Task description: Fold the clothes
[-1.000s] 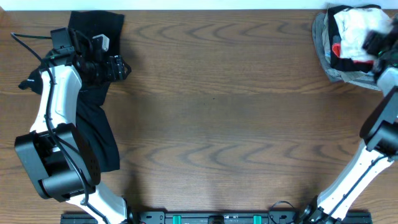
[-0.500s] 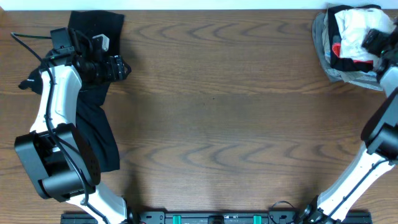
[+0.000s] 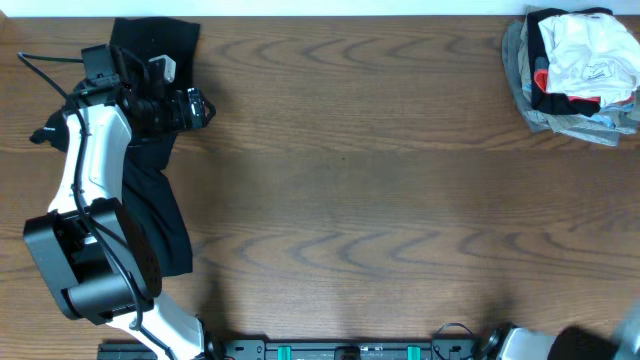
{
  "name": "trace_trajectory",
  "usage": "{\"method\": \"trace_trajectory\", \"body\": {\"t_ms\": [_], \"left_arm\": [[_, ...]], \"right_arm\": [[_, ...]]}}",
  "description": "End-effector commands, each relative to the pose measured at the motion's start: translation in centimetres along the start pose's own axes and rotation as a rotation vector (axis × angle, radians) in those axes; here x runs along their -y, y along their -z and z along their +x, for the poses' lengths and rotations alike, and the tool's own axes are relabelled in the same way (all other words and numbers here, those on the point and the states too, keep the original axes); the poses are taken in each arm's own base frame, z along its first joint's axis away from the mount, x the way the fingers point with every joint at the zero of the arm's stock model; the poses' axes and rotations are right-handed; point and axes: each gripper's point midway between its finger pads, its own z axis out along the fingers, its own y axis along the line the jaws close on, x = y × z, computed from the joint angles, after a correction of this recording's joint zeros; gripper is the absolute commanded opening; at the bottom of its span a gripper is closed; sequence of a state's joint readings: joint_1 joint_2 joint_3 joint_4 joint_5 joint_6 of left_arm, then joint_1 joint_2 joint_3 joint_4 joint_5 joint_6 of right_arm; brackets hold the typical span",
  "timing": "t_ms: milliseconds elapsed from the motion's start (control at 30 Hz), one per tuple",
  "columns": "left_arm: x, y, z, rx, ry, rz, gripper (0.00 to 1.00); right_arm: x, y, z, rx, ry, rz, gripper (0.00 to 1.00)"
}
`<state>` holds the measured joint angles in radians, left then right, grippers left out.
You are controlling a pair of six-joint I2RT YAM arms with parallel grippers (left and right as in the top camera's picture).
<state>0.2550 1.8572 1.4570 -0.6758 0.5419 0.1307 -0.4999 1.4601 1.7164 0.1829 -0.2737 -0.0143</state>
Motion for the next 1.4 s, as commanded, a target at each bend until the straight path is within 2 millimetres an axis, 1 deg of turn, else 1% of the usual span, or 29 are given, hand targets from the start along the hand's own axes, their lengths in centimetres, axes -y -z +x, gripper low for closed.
{"method": "trace_trajectory", "body": {"t_ms": [0, 100, 200, 267, 400, 533, 600, 667, 733, 767, 833, 867, 900, 1000, 1033, 1100, 1133, 1167, 1233, 1300, 1367], "left_arm": [[-0.4, -0.4, 0.1, -0.009, 0.003, -0.012, 0.98], [-0.4, -0.4, 0.1, -0.01, 0.003, -0.012, 0.98], [-0.4, -0.4, 0.1, -0.01, 0.003, -0.012, 0.98], [-0.4, -0.4, 0.1, -0.009, 0.003, -0.012, 0.98], [-0.4, -0.4, 0.1, -0.009, 0.003, -0.012, 0.98], [-0.4, -0.4, 0.1, -0.009, 0.003, -0.012, 0.98], [-0.4, -0.4, 0.1, -0.01, 0.003, -0.012, 0.98], [-0.4, -0.4, 0.1, -0.009, 0.003, -0.012, 0.98], [-0.4, -0.4, 0.1, -0.01, 0.003, -0.012, 0.98], [-0.4, -0.4, 0.1, -0.009, 0.003, -0.012, 0.98], [-0.4, -0.4, 0.1, -0.01, 0.003, -0.012, 0.98], [-0.4, -0.4, 0.1, -0.009, 0.003, -0.012, 0.98], [-0.4, -0.4, 0.1, -0.01, 0.003, -0.012, 0.98], [-0.4, -0.4, 0.1, -0.009, 0.003, -0.012, 0.98], [-0.4, -0.4, 0.1, -0.01, 0.003, -0.012, 0.98], [-0.4, -0.4, 0.1, -0.01, 0.003, -0.012, 0.98], [-0.4, -0.4, 0.1, -0.009, 0.003, -0.012, 0.98], [-0.4, -0.4, 0.1, -0.009, 0.003, -0.012, 0.98], [-0.4, -0.4, 0.1, -0.01, 0.003, -0.012, 0.98], [-0.4, -0.4, 0.1, -0.01, 0.003, -0.012, 0.98], [-0.4, -0.4, 0.1, -0.009, 0.003, -0.012, 0.98]], "right_arm": [[-0.6, 1.0, -1.3, 0.011, 0.0, -0.017, 0.99], [-1.1, 2.8, -4.8, 0.073, 0.017, -0.016, 0.99], [-1.4, 4.1, -7.1, 0.112, 0.028, -0.016, 0.99], [-1.6, 4.8, -8.1, 0.132, 0.035, -0.015, 0.99], [-1.7, 5.3, -9.0, 0.147, 0.039, -0.015, 0.99], [-1.7, 5.2, -8.6, 0.134, 0.035, -0.016, 0.99], [-1.8, 5.2, -7.4, 0.077, 0.018, -0.018, 0.99], [-2.6, 5.8, -5.8, -0.011, -0.016, -0.036, 0.99], [-4.8, 7.0, -3.8, -0.133, -0.067, -0.084, 0.99], [-6.2, 8.0, -2.7, -0.205, -0.097, -0.118, 0.99], [-9.2, 10.3, -0.5, -0.346, -0.149, -0.195, 0.99], [-10.3, 11.7, 0.8, -0.423, -0.141, -0.215, 0.99], [-10.7, 13.0, 2.0, -0.493, -0.124, -0.217, 0.99], [-12.0, 17.8, 5.8, -0.733, -0.136, -0.241, 0.99], [-12.4, 19.7, 7.1, -0.823, -0.141, -0.253, 0.99], [-12.8, 23.3, 9.2, -0.974, -0.144, -0.266, 0.99], [-12.9, 24.1, 9.6, -1.0, -0.143, -0.269, 0.99], [-13.0, 24.4, 9.9, -1.001, -0.14, -0.269, 0.99], [-13.2, 24.3, 10.8, -0.938, -0.13, -0.264, 0.99], [-13.7, 23.5, 11.7, -0.832, -0.126, -0.266, 0.99], [-14.4, 23.2, 12.7, -0.731, -0.126, -0.279, 0.99]]}}
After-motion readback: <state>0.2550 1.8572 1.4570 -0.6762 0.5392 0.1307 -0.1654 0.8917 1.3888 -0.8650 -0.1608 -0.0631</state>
